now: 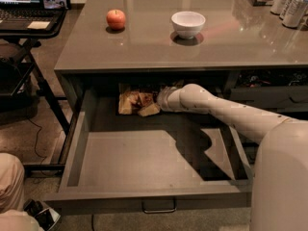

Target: Pick brown chip bag from top drawer and place on counter

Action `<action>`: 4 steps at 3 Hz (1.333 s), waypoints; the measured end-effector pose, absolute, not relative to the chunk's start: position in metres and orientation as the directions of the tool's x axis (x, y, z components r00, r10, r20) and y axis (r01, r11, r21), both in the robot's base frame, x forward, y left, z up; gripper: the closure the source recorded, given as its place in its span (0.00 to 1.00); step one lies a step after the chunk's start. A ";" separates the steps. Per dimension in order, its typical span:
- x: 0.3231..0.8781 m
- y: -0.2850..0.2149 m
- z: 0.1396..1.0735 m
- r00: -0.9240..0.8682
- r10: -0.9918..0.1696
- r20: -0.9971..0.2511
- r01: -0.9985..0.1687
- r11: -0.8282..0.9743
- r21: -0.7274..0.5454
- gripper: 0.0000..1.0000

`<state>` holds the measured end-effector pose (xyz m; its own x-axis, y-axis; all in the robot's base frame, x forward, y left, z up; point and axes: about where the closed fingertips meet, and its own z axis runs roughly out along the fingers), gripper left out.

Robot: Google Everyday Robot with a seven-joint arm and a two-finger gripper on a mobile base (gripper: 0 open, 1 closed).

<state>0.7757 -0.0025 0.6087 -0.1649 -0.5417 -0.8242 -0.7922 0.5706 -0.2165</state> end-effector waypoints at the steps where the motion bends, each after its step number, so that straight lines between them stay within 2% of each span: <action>1: 0.776 -0.006 0.602 -0.190 -0.535 -0.823 -0.784 0.588 -0.201 0.37; 2: 0.775 -0.006 0.607 -0.191 -0.533 -0.824 -0.783 0.589 -0.200 0.61; 3: 0.766 -0.014 0.620 -0.228 -0.478 -0.848 -0.744 0.648 -0.165 0.84; 4: 0.740 -0.022 0.640 -0.243 -0.424 -0.872 -0.714 0.687 -0.135 1.00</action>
Offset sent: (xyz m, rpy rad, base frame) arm 0.0000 -0.0182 -0.0020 0.0531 0.0245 -0.1077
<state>0.7396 -0.0220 0.6404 -0.2430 -0.4239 -0.8725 -0.7139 0.6871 -0.1350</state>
